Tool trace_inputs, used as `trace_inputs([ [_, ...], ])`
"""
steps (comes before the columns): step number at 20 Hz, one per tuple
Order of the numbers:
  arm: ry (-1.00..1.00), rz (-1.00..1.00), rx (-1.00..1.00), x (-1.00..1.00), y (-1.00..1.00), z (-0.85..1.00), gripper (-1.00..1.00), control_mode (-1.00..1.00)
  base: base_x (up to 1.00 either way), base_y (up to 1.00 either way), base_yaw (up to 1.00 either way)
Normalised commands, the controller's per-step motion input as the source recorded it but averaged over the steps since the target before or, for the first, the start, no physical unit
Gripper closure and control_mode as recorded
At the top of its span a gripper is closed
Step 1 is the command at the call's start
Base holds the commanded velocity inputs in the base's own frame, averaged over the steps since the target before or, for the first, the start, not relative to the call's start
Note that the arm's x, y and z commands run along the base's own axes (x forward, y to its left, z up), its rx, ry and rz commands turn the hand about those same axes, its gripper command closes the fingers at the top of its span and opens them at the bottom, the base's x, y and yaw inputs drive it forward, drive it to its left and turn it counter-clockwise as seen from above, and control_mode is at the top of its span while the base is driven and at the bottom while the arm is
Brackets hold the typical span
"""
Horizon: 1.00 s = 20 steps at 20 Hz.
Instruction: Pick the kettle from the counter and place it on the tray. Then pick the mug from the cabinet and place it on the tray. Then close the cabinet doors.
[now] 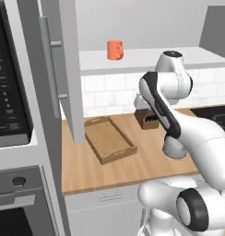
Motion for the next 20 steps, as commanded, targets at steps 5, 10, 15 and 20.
trace_inputs([
  [5,0.00,0.00,0.00,-0.17,-0.20,-0.16,-1.00,-1.00,0.00,0.00,0.00],
  [10,0.00,0.00,0.07,-0.32,-0.61,-0.31,-1.00,-1.00,0.00,0.00,0.00],
  [15,0.00,0.03,0.09,-0.11,-0.83,-0.35,-1.00,-1.00,0.00,0.00,0.00],
  [20,0.01,0.14,0.00,0.24,-0.79,-0.38,-1.00,-1.00,0.00,0.00,0.00],
])
